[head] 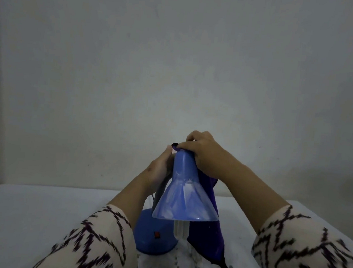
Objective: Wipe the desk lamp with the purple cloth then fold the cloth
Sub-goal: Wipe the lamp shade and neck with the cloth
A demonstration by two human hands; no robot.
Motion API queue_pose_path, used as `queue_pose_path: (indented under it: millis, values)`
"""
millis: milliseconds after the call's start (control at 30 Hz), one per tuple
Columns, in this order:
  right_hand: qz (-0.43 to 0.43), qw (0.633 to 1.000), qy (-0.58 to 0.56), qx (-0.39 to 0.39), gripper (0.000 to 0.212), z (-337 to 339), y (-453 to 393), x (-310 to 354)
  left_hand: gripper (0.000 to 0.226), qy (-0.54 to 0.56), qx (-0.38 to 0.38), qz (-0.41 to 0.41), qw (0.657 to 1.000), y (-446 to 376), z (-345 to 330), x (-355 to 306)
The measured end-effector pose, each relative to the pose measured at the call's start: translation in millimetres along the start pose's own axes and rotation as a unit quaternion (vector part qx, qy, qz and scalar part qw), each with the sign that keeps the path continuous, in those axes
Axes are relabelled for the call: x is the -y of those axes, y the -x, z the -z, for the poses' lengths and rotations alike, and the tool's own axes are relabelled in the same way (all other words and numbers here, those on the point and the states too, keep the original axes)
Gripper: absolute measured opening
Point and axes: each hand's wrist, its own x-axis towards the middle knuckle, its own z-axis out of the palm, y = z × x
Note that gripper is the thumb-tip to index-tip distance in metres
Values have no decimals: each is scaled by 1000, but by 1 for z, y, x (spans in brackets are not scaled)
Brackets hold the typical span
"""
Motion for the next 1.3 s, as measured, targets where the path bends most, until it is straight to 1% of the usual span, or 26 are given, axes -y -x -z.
queue_pose_path:
  millis: [100,167,233,300,367,400,467,533,600,700,800,967,1100,1200,1300]
  values:
    - [-64,991,-117,8,40,-5,3,-8,49,-33,-19,1,999,1,0,3]
    - [-94,970,-223,-17,40,-12,12,-12,49,-55,-30,6,998,0,1,4]
    - [-113,942,-312,-58,37,-18,20,-13,52,-72,-33,13,997,-1,1,5]
    - [-115,925,-345,-112,39,-22,25,-13,54,-71,-35,15,997,-2,2,5]
    - [-93,919,-349,-157,39,-20,28,-10,54,-60,-32,12,998,-5,4,6]
    - [-74,923,-339,-168,38,-17,31,-8,53,-52,-27,10,998,-5,4,7]
    - [-22,945,-281,-165,35,-11,35,-4,52,-31,-17,6,999,-8,6,8]
    - [31,973,-186,-136,32,-8,40,1,51,-9,-6,3,1000,-10,6,9]
    - [62,985,-126,-101,29,-7,45,5,53,0,2,6,1000,-10,5,10]
    - [47,990,-100,-82,29,-4,46,6,57,17,9,6,1000,-10,3,9]
    - [23,991,-114,-60,30,1,37,8,60,54,16,2,998,-9,1,6]
    - [22,998,-45,-37,33,3,18,18,67,76,24,5,997,-6,6,2]
    - [32,999,13,-17,33,5,9,31,77,78,27,21,996,-3,9,-1]
    - [58,997,49,-16,33,6,11,35,74,84,15,18,996,-1,7,-2]
    - [83,995,42,-26,35,6,19,32,71,80,14,10,997,1,5,-3]
